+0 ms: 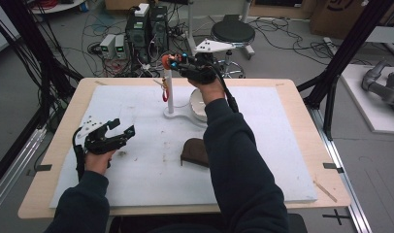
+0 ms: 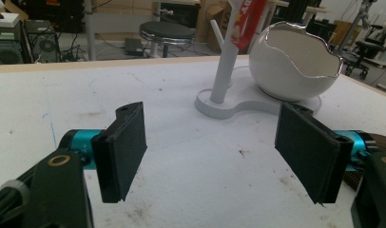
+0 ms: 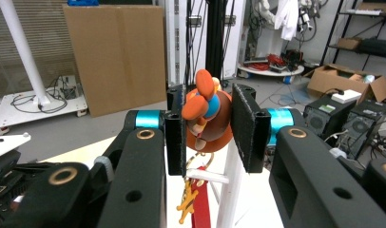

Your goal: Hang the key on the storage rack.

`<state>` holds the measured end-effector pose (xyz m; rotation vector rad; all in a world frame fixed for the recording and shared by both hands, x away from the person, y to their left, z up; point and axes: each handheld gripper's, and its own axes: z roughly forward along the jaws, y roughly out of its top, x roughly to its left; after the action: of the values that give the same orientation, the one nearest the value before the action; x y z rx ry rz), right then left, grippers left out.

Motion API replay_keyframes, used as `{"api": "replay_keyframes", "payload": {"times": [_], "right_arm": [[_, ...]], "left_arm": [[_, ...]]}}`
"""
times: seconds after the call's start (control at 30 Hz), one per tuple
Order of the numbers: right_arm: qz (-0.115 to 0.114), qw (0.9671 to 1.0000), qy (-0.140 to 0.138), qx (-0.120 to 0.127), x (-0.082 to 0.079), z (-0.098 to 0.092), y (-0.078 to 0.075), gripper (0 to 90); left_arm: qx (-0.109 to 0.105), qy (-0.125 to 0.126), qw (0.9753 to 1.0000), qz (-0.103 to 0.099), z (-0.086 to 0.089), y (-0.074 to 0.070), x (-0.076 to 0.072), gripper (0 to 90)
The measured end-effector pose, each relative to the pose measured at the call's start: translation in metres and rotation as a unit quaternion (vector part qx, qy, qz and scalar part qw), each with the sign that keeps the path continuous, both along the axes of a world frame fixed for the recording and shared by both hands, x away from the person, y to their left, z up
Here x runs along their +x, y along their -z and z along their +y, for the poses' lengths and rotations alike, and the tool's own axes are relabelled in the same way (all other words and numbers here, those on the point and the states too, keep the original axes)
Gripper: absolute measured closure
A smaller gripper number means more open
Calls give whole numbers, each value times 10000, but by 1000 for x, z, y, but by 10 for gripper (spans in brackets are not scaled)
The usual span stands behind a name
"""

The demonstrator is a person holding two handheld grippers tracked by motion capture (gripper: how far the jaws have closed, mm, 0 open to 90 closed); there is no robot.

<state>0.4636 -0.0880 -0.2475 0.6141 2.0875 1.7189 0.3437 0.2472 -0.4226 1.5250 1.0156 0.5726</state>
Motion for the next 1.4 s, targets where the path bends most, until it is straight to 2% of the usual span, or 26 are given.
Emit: {"api": "replay_keyframes", "payload": {"times": [0.37,0.5,0.53,0.8,0.9,0.97,1.1,1.17,1.2,1.23,1.33,1.37,1.4], "right_arm": [[96,9996,173,-180,4,-1,3,692],[142,9988,300,-364,7,-1,11,691],[236,9984,328,-392,8,-1,13,690],[493,9955,573,-576,14,-22,32,682],[547,9948,641,-578,13,-31,32,599],[362,9951,762,-520,6,-38,34,570],[263,9918,918,-848,-11,-62,47,480],[348,9888,975,-1078,-19,-73,54,408],[314,9890,967,-1079,-25,-81,59,398],[490,9879,913,-1154,-29,-89,63,367],[432,9833,1063,-1411,-48,-111,81,303],[512,9823,1113,-1419,-60,-126,93,273],[512,9823,1113,-1419,-60,-126,93,273]], "left_arm": [[1,4,10000,0,1,0,0,258],[-19,-6,10000,-29,1,0,0,258],[-33,-12,10000,-20,1,0,-1,258],[-46,39,10000,-35,2,-1,-1,269],[-42,26,10000,-57,1,-1,-2,269],[-68,17,9999,-94,1,-2,-2,269],[-119,-18,9998,-158,1,-4,-4,240],[-171,-36,9997,-184,1,-7,-4,204],[-189,8,9996,-220,1,-9,-4,199],[-194,62,9995,-260,0,-10,-4,197],[-140,195,9994,-243,-4,-10,-4,182],[-127,239,9994,-205,-6,-9,-3,182],[-78,271,9994,-191,-7,-9,-3,182]]}}
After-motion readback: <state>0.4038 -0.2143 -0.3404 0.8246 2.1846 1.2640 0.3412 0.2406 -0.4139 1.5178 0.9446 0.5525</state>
